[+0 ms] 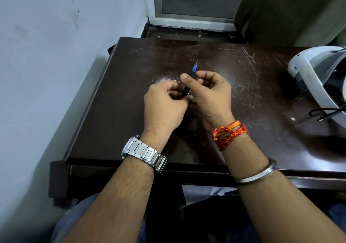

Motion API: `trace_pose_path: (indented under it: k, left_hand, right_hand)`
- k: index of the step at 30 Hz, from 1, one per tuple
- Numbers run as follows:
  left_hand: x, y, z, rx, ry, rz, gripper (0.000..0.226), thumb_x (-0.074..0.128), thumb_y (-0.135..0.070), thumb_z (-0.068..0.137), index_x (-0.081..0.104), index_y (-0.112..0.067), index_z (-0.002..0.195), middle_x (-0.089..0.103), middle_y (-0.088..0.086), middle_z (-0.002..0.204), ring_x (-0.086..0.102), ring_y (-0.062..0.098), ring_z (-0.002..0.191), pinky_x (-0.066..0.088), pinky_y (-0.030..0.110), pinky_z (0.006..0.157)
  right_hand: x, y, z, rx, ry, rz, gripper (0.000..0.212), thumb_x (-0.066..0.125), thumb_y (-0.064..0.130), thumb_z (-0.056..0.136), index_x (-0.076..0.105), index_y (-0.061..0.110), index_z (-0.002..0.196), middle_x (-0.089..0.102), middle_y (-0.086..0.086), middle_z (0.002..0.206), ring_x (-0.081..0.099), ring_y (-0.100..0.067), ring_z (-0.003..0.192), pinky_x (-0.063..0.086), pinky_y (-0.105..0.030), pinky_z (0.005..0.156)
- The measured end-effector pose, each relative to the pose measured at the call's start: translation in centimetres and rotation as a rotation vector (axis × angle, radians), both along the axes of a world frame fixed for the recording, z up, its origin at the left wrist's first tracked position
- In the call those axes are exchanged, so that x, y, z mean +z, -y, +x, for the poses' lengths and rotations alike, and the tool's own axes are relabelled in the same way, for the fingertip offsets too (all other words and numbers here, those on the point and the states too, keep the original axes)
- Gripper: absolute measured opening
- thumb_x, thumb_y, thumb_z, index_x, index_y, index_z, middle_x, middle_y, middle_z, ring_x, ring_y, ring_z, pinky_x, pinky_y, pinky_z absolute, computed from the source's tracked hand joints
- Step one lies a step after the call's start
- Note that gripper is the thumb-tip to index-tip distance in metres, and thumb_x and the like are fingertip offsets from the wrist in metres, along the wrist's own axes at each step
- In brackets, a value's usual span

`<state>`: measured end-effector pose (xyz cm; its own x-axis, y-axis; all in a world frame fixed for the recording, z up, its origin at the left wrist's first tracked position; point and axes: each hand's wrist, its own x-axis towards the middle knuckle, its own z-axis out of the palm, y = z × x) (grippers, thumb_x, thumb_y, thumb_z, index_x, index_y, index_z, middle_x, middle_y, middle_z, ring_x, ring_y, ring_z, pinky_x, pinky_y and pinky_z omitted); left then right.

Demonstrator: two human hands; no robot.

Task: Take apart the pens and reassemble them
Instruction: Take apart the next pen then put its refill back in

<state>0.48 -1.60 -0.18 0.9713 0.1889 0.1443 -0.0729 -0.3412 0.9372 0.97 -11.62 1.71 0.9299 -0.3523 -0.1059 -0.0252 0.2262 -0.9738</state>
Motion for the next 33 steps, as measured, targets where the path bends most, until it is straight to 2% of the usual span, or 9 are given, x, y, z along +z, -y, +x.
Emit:
trace_pose_path:
  k: [5, 7, 10, 14, 19, 23, 26, 30, 33]
  left_hand:
    - [0.16, 0.0, -0.05, -0.01, 0.013, 0.015, 0.027, 0.088, -0.016, 0.067, 0.068, -0.035, 0.067, 0.07, -0.017, 0.063, 0.063, -0.01, 0.059, 0.047, 0.008, 0.056]
    - [0.19, 0.06, -0.1, -0.006, 0.011, 0.018, 0.025, 0.089, -0.017, 0.067, 0.069, -0.033, 0.068, 0.07, -0.016, 0.064, 0.063, -0.01, 0.06, 0.048, 0.009, 0.056]
    - [0.14, -0.02, -0.03, 0.004, 0.003, 0.008, 0.026, 0.09, -0.017, 0.066, 0.069, -0.032, 0.07, 0.071, -0.014, 0.067, 0.063, -0.009, 0.059, 0.049, 0.01, 0.057]
    - [0.18, -0.03, -0.1, -0.005, 0.021, 0.021, 0.022, 0.089, -0.017, 0.067, 0.072, -0.03, 0.073, 0.07, -0.015, 0.065, 0.063, -0.01, 0.059, 0.048, 0.009, 0.056]
    - [0.14, -0.02, -0.1, 0.001, 0.008, 0.011, 0.025, 0.09, -0.017, 0.066, 0.072, -0.031, 0.074, 0.071, -0.014, 0.067, 0.064, -0.009, 0.06, 0.048, 0.008, 0.056]
    - [0.22, 0.02, -0.16, 0.009, 0.009, 0.019, 0.025, 0.091, -0.018, 0.065, 0.071, -0.031, 0.074, 0.071, -0.014, 0.067, 0.063, -0.009, 0.059, 0.048, 0.008, 0.057]
    - [0.23, -0.03, -0.19, 0.012, 0.002, 0.009, 0.027, 0.091, -0.017, 0.065, 0.071, -0.031, 0.075, 0.071, -0.014, 0.068, 0.064, -0.009, 0.061, 0.051, 0.011, 0.059]
    - [0.36, 0.08, -0.39, -0.012, 0.017, 0.031, 0.024, 0.088, -0.012, 0.067, 0.073, -0.029, 0.075, 0.072, -0.015, 0.068, 0.067, -0.008, 0.065, 0.052, 0.009, 0.06]
    - [0.4, 0.17, -0.44, -0.015, 0.015, 0.041, 0.021, 0.086, -0.011, 0.067, 0.075, -0.026, 0.078, 0.073, -0.014, 0.07, 0.067, -0.007, 0.066, 0.051, 0.01, 0.061]
  right_hand:
    - [-0.12, -0.26, -0.06, 0.016, 0.01, -0.01, 0.014, 0.077, 0.008, 0.082, 0.069, 0.007, 0.094, 0.066, -0.009, 0.08, 0.062, -0.02, 0.07, 0.053, -0.027, 0.057]
    - [-0.19, -0.19, -0.05, -0.012, 0.01, -0.031, 0.02, 0.082, 0.011, 0.078, 0.067, 0.011, 0.091, 0.064, -0.007, 0.08, 0.061, -0.014, 0.067, 0.053, -0.023, 0.055]
    - [-0.15, -0.29, 0.06, 0.014, 0.004, -0.016, 0.007, 0.076, 0.01, 0.083, 0.072, 0.01, 0.088, 0.065, 0.001, 0.07, 0.057, -0.004, 0.056, 0.048, -0.019, 0.052]
    - [-0.15, -0.35, -0.12, -0.013, 0.021, -0.014, 0.015, 0.08, 0.007, 0.079, 0.067, 0.012, 0.084, 0.065, -0.003, 0.072, 0.061, -0.011, 0.06, 0.051, -0.021, 0.05]
    - [-0.02, -0.29, -0.01, -0.022, 0.003, -0.013, 0.009, 0.077, 0.008, 0.081, 0.07, 0.007, 0.086, 0.062, 0.002, 0.065, 0.054, -0.004, 0.05, 0.046, -0.018, 0.047]
    - [-0.12, -0.11, 0.05, -0.048, -0.004, -0.012, 0.026, 0.082, 0.01, 0.078, 0.056, 0.012, 0.085, 0.054, -0.001, 0.069, 0.049, -0.003, 0.045, 0.044, -0.021, 0.045]
    - [0.04, -0.26, 0.07, 0.005, -0.032, 0.01, 0.011, 0.075, 0.009, 0.083, 0.067, 0.006, 0.091, 0.061, -0.003, 0.07, 0.05, -0.003, 0.045, 0.042, -0.018, 0.043]
    - [-0.07, -0.35, -0.11, 0.001, 0.001, -0.016, 0.009, 0.077, 0.006, 0.082, 0.068, 0.009, 0.082, 0.066, -0.006, 0.072, 0.062, -0.013, 0.062, 0.05, -0.022, 0.052]
    - [-0.18, -0.28, -0.1, 0.009, -0.012, -0.013, 0.016, 0.078, 0.009, 0.082, 0.069, 0.002, 0.092, 0.064, -0.014, 0.082, 0.062, -0.02, 0.071, 0.055, -0.033, 0.063]
